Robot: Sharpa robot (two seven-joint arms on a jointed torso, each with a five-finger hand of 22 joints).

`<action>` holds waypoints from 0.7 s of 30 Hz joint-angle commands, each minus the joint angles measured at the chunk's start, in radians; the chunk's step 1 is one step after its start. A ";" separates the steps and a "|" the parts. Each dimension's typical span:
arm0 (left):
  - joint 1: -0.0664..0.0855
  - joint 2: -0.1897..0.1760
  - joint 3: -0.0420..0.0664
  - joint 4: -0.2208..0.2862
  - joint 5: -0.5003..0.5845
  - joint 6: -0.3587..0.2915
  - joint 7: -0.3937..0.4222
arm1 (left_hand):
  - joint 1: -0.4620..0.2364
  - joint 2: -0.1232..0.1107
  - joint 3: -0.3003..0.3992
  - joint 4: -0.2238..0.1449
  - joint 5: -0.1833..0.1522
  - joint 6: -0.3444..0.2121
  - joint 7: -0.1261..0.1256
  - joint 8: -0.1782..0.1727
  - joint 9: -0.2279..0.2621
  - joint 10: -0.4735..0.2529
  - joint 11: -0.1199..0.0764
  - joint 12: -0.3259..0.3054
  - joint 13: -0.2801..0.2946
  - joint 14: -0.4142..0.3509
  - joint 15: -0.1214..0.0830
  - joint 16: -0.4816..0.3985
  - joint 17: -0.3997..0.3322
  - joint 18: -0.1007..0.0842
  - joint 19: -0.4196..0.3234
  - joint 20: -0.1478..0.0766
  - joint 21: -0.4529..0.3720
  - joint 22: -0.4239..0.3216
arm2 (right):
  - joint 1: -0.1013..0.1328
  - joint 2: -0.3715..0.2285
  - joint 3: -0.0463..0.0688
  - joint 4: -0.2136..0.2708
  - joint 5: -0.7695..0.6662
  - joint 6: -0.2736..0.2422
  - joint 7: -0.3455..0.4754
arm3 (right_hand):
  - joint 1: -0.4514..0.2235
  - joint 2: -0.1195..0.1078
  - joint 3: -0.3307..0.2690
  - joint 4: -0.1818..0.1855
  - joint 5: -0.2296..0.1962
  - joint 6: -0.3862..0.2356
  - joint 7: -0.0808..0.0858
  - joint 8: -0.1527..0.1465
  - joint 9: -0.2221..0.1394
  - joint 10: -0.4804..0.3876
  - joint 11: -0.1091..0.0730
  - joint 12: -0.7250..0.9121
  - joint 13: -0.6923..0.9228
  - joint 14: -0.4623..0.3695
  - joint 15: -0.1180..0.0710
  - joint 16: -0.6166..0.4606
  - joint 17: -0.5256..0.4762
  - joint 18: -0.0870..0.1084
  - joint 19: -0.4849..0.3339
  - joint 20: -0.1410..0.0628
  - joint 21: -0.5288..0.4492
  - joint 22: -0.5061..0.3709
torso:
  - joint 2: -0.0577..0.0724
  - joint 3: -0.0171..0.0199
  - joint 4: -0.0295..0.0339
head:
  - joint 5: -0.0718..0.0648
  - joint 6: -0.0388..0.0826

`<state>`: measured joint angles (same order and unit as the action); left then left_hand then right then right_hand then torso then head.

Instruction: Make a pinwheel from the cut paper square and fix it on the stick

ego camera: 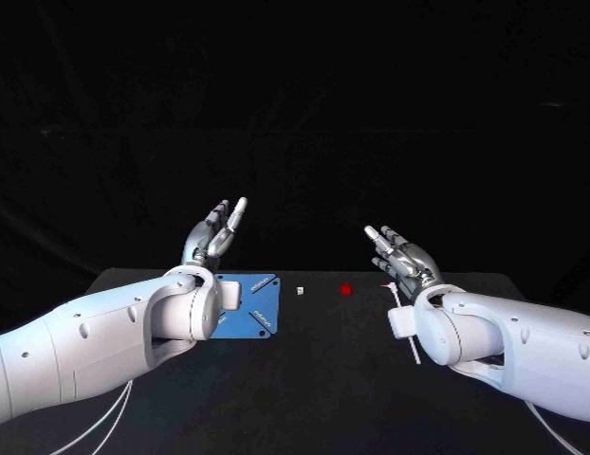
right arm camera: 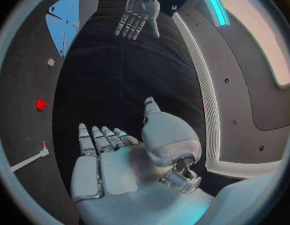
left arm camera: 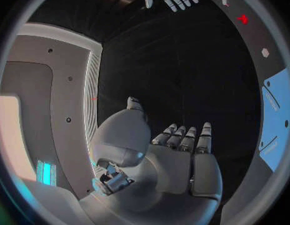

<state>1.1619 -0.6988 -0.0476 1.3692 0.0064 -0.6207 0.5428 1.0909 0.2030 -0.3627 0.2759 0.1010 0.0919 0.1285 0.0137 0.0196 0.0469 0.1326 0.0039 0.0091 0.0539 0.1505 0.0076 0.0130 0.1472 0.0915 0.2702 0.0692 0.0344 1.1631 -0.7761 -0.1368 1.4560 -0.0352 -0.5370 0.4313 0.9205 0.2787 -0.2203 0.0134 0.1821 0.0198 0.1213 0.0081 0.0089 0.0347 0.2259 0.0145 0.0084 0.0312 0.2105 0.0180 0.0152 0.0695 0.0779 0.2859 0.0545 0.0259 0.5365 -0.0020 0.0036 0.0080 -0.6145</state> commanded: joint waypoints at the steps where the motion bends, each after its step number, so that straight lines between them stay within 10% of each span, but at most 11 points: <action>1: 0.001 0.003 0.000 -0.001 -0.005 0.067 0.037 | 0.073 0.007 -0.013 0.006 0.008 0.043 0.053 0.015 0.009 0.020 0.005 0.009 0.004 0.015 0.009 0.009 0.005 0.024 0.003 0.020 0.010 0.003 | 0.018 0.002 -0.017 -0.020 -0.077 0.224 -0.066 | 0.171 0.008 0.006 -0.146 -0.063 0.057 0.135 0.036 0.021 0.086 -0.011 0.057 0.020 0.058 -0.003 0.045 0.026 0.028 0.052 0.006 0.031 0.010 | 0.000 -0.0001 0.0001 | 0.000 0.000; 6: 0.001 0.003 0.000 -0.001 -0.005 0.067 0.037 | 0.152 0.007 -0.011 0.004 0.006 0.143 0.077 0.049 0.031 0.115 0.028 0.022 0.016 0.128 0.044 0.040 0.028 0.005 0.088 0.025 0.072 0.028 | 0.038 0.003 -0.040 -0.040 -0.097 0.295 -0.088 | 0.245 -0.003 0.053 -0.253 -0.067 0.184 0.146 0.103 0.054 0.204 -0.001 0.125 0.032 0.150 0.007 0.106 0.050 0.016 0.107 0.009 0.061 0.019 | 0.000 -0.0001 0.0001 | 0.000 0.000; 9: 0.001 0.003 0.000 -0.001 -0.005 0.067 0.037 | 0.254 0.009 -0.010 -0.011 0.020 0.367 0.120 0.138 0.080 0.421 0.071 0.081 0.045 0.504 0.093 0.181 0.105 -0.023 0.302 0.021 0.201 0.074 | 0.045 0.004 -0.048 -0.047 -0.104 0.321 -0.095 | 0.283 -0.014 0.070 -0.301 -0.062 0.295 0.162 0.152 0.078 0.326 0.015 0.158 0.038 0.287 0.036 0.169 0.076 0.011 0.238 0.006 0.124 0.040 | 0.000 -0.0001 0.0001 | 0.000 0.000; 11: 0.001 0.003 0.000 -0.001 -0.005 0.067 0.037 | 0.315 0.005 -0.007 -0.038 0.057 0.480 0.136 0.188 0.104 0.597 0.090 0.118 0.053 0.667 0.060 0.239 0.143 0.001 0.468 0.015 0.278 0.095 | 0.046 0.004 -0.050 -0.048 -0.105 0.324 -0.097 | 0.335 -0.038 0.083 -0.303 -0.059 0.429 0.171 0.207 0.105 0.485 0.027 0.193 0.046 0.447 0.034 0.222 0.103 0.047 0.472 0.004 0.222 0.069 | 0.000 -0.0001 0.0001 | 0.000 0.000; 12: 0.002 -0.022 -0.001 -0.014 -0.026 0.121 0.005 | 0.332 0.004 -0.007 -0.046 0.057 0.560 0.140 0.221 0.121 0.710 0.094 0.145 0.062 0.711 0.047 0.256 0.158 0.013 0.501 0.015 0.282 0.093 | 0.051 -0.001 -0.046 -0.099 -0.264 0.161 -0.060 | 0.359 -0.053 0.087 -0.305 -0.048 0.504 0.168 0.237 0.121 0.549 0.026 0.198 0.049 0.551 0.026 0.255 0.122 0.057 0.540 0.004 0.243 0.075 | 0.000 -0.0015 0.0021 | -0.018 -0.015; 14: 0.002 -0.029 -0.001 -0.015 -0.055 0.148 -0.008 | 0.379 0.007 -0.002 -0.073 0.058 0.652 0.117 0.264 0.144 0.834 0.081 0.176 0.071 0.781 0.027 0.276 0.182 0.032 0.564 0.013 0.280 0.083 | 0.053 0.001 -0.045 -0.116 -0.318 0.147 -0.064 | 0.395 -0.078 0.097 -0.302 -0.015 0.638 0.163 0.286 0.151 0.696 0.017 0.211 0.055 0.674 0.001 0.277 0.143 0.083 0.646 -0.001 0.269 0.079 | -0.001 -0.0017 0.0022 | -0.018 -0.015; 21: 0.002 -0.093 -0.002 0.027 -0.160 0.233 -0.040 | 0.497 0.034 -0.062 -0.105 0.022 0.776 0.044 0.298 0.206 1.112 -0.014 0.168 0.094 1.043 -0.072 0.386 0.344 0.038 0.831 -0.075 0.312 0.072 | 0.073 0.003 -0.043 -0.150 -0.577 0.121 -0.115 | 0.435 -0.159 0.140 -0.307 0.095 0.832 0.095 0.293 0.192 0.966 -0.058 0.164 0.065 0.952 -0.087 0.299 0.222 0.114 0.868 -0.057 0.317 0.084 | 0.004 -0.0014 -0.0059 | -0.024 -0.023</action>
<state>1.1618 -0.7848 -0.0501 1.3866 -0.0712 -0.4764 0.5252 1.4697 0.2178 -0.3844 0.2040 0.1358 0.6994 0.1832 0.2525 0.1642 0.8613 0.1691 0.1515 0.0778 0.8383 0.1443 0.2875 0.2256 0.1622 0.6811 0.2520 0.3301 0.1047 1.2322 -0.7729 -0.1814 1.3088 -0.4047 -0.3807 0.3461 1.2981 0.1838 -0.1204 -0.2752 0.2041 0.6328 0.1722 0.2595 0.1527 0.7277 0.2149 0.1848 0.0614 0.7037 0.1848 0.2666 0.1635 0.1394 0.7057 0.2716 0.2992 0.0932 0.5373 -0.0037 0.0022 -0.0129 -0.6339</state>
